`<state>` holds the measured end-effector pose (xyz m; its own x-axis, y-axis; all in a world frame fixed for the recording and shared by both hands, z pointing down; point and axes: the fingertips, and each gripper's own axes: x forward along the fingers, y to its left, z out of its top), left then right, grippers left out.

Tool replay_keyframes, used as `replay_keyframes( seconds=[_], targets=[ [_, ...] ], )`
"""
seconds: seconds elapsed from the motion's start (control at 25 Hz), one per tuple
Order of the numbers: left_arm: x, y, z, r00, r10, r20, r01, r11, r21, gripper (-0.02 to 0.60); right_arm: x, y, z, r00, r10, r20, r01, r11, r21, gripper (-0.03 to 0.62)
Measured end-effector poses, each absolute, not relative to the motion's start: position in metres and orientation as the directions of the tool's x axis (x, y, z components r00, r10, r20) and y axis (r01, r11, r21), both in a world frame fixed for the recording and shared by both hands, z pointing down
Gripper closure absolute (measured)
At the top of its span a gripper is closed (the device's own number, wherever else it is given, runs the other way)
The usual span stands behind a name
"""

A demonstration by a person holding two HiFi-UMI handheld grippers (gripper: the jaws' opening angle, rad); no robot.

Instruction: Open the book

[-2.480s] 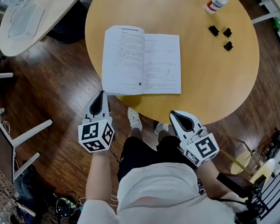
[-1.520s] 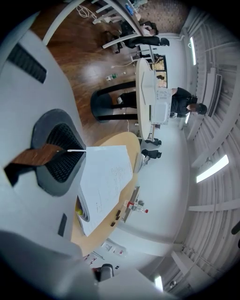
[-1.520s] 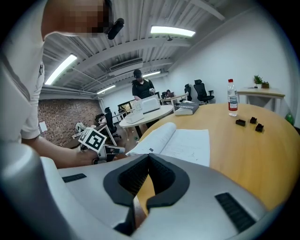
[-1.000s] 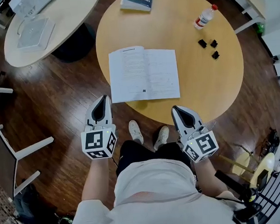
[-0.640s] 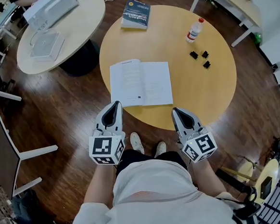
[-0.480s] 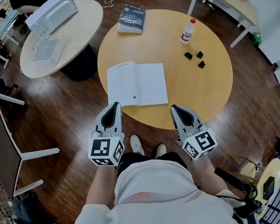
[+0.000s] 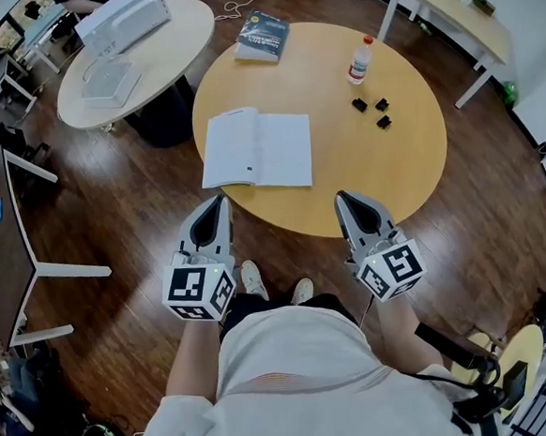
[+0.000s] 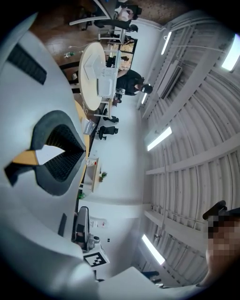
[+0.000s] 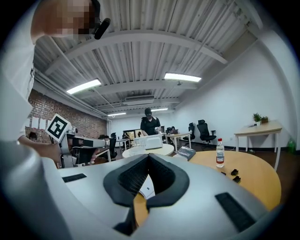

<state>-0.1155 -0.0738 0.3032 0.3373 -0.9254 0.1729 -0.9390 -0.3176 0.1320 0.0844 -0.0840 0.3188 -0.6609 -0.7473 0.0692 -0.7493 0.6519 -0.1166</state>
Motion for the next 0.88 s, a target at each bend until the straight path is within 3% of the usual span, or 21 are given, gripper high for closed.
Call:
replay_keyframes(
  seconds=[0.4,0.88],
  targets=[
    [-0.107,-0.062,0.279,0.388,-0.914,0.119,-0.921,-0.38,0.087,0.571,0.082,-0.068,0.293,-0.645,-0.763,0.025,-0.763,0.643,-0.064,0.589],
    [-0.14,-0.065,0.276,0.444,-0.888,0.123,-0.895,-0.433,0.103,0.571,0.045,-0.067,0.269,-0.624,-0.782,0.011,-0.782,0.624,-0.003,0.591]
  ],
)
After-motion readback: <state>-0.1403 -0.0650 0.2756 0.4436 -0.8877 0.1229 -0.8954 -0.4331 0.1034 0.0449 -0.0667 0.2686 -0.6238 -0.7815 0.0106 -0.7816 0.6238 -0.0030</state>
